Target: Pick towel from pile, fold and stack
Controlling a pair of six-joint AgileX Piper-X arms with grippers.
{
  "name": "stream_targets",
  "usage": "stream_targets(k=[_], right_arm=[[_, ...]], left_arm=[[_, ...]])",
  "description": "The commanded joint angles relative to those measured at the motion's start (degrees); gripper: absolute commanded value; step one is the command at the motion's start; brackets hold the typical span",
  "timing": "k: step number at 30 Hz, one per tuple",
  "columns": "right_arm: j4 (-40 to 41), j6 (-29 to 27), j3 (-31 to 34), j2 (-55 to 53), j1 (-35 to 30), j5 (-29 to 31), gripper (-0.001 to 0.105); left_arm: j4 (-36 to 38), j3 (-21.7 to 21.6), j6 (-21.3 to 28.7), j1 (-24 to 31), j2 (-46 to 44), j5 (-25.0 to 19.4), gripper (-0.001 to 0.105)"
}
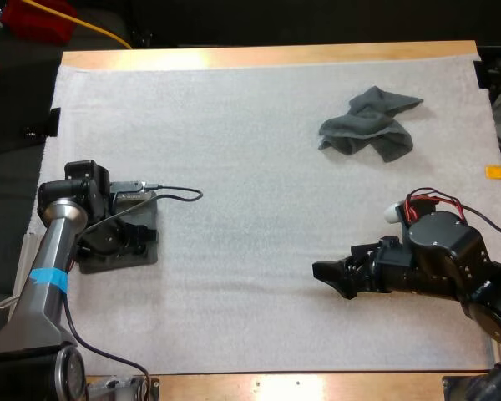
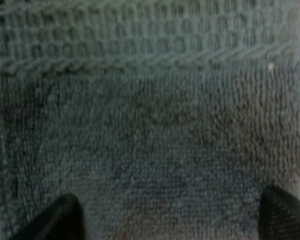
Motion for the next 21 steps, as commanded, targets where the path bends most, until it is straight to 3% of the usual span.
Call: stream_targets(k=[1,15,21], right_arm=[[-0.3,-0.5,-0.2,0.0,0.1,-0.5,0.084],[-0.3,-0.5,-0.2,0.0,0.1,-0.5,0.084],[-0.3,-0.5,-0.2,0.0,0.1,-0.5,0.084]], left_arm=[[-0.8,-0.2,-0.5,-0.1,-0.4,0.0,0.069],[0.3,-0.2,-0.5,-0.1,2.9,0.0,0.069],[3.0,-3.4,0.9,-0.1,1.8,0.0,0.069]])
